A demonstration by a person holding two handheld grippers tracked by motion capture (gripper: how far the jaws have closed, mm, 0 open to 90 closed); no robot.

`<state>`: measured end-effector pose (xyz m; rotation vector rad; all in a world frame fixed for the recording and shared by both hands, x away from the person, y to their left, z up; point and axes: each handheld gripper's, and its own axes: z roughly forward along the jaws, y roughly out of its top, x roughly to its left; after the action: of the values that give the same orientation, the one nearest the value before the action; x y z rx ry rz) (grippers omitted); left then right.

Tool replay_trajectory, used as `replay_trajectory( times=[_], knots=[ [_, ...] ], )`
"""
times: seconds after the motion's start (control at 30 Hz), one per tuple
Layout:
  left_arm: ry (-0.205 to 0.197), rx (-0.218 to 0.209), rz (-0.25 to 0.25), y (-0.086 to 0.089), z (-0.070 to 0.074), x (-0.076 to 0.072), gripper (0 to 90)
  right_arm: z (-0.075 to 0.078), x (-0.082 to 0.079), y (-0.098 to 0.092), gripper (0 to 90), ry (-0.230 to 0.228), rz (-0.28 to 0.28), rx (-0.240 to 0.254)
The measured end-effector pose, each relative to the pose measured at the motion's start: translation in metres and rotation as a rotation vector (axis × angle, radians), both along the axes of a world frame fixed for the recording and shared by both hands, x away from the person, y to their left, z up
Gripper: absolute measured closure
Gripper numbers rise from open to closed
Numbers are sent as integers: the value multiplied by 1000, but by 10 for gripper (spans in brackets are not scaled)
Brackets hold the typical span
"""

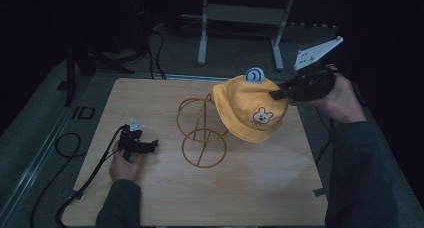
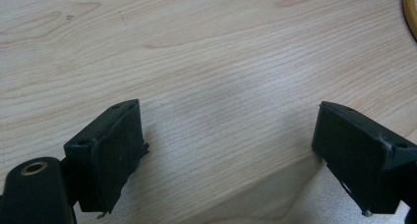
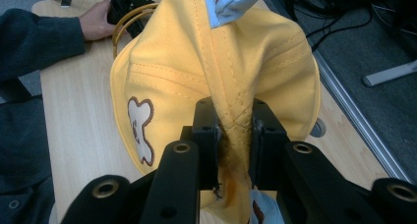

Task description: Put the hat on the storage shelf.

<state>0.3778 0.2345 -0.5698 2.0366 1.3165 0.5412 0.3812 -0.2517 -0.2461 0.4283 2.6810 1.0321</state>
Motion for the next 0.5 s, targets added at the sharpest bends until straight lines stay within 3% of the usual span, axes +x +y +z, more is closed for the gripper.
replay_trajectory(
  times=[0.5],
  knots=[
    [0,0,0,0,0,0,119,4,2,18,767,0,22,5]
  ],
)
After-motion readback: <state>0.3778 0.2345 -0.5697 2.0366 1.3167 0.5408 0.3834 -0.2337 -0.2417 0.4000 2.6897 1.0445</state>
